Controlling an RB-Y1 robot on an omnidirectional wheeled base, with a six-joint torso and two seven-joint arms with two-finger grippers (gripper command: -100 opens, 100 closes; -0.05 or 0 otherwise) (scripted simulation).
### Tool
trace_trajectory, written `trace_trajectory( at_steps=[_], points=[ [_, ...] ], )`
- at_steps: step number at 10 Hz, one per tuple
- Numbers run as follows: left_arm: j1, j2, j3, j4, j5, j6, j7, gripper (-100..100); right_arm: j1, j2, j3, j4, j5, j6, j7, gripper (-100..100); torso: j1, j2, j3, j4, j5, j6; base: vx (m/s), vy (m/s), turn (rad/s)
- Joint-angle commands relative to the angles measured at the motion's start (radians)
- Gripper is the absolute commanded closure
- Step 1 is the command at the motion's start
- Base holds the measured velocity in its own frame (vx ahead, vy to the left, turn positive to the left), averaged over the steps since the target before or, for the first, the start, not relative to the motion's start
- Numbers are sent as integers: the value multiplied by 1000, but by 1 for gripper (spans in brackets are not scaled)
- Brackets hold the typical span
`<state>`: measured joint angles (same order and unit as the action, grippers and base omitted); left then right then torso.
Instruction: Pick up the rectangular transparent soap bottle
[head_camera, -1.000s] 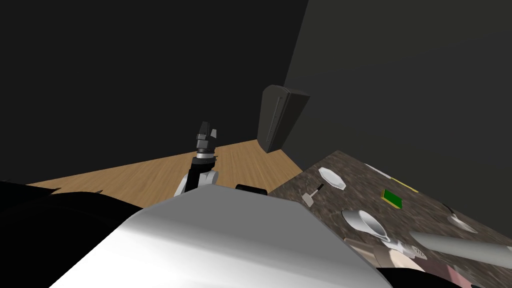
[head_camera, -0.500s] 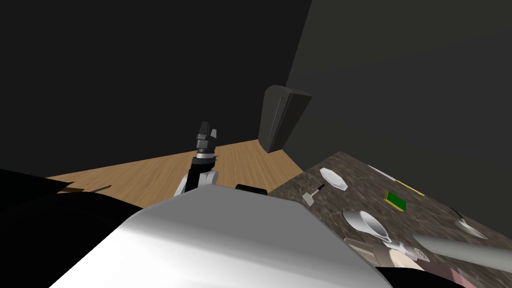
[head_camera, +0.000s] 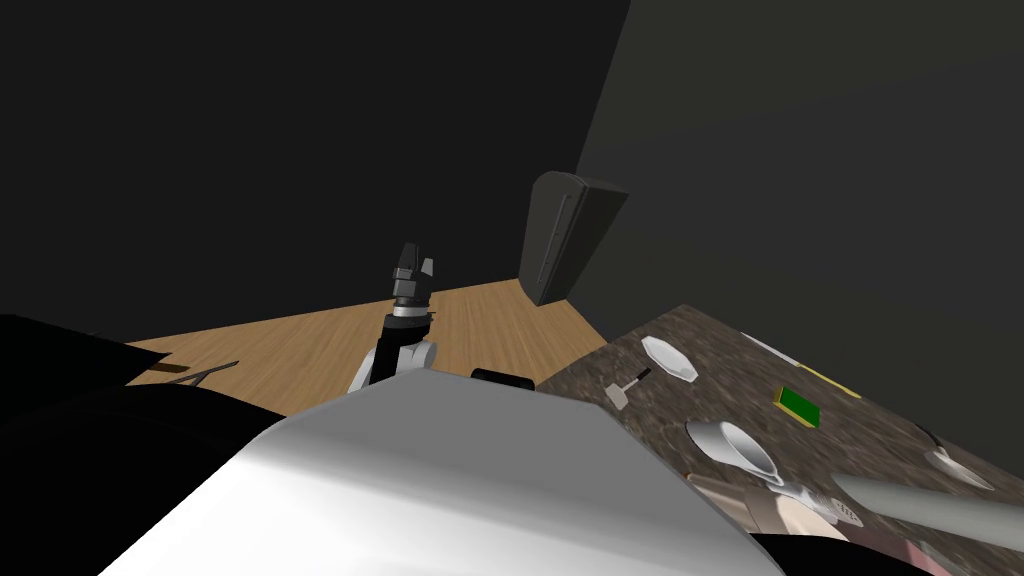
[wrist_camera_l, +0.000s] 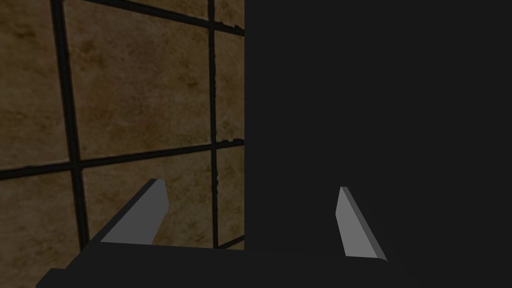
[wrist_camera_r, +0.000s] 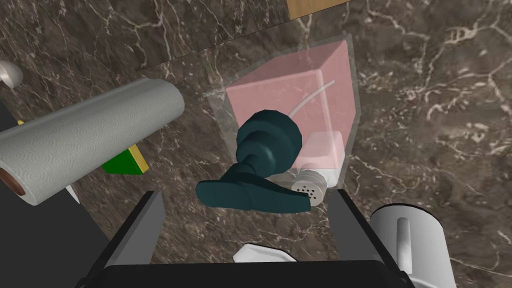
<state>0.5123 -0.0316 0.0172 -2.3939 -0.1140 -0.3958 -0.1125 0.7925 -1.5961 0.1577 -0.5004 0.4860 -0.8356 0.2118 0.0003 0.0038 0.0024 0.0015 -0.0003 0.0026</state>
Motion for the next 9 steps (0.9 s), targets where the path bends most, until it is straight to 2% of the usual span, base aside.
trace_trajectory(
  at_steps=[1,2,4,7,8,9],
  points=[
    [0,0,0,0,0,0,0,0,-12,0,44,8,-12,-1,2,-100,0,0,0,0,0,0,-15,2,-5],
    [0,0,0,0,0,0,0,0,-37,-15,75,25,-61,9,12,-100,0,0,0,0,0,0,-32,9,58],
    [0,0,0,0,0,0,0,0,-37,-15,125,25,-77,9,12,-100,0,0,0,0,0,0,-27,1,27],
    [0,0,0,0,0,0,0,0,-28,-17,120,17,-81,16,10,-100,0,-2,-1,0,0,0,-1,0,-4],
    [0,0,0,0,0,0,0,0,-30,-16,121,19,-80,14,11,100,0,-2,-1,0,0,0,0,0,0],
    [0,0,0,0,0,0,0,0,-30,-16,121,19,-80,15,11,100,0,-2,-1,0,0,0,0,0,0]
  ],
)
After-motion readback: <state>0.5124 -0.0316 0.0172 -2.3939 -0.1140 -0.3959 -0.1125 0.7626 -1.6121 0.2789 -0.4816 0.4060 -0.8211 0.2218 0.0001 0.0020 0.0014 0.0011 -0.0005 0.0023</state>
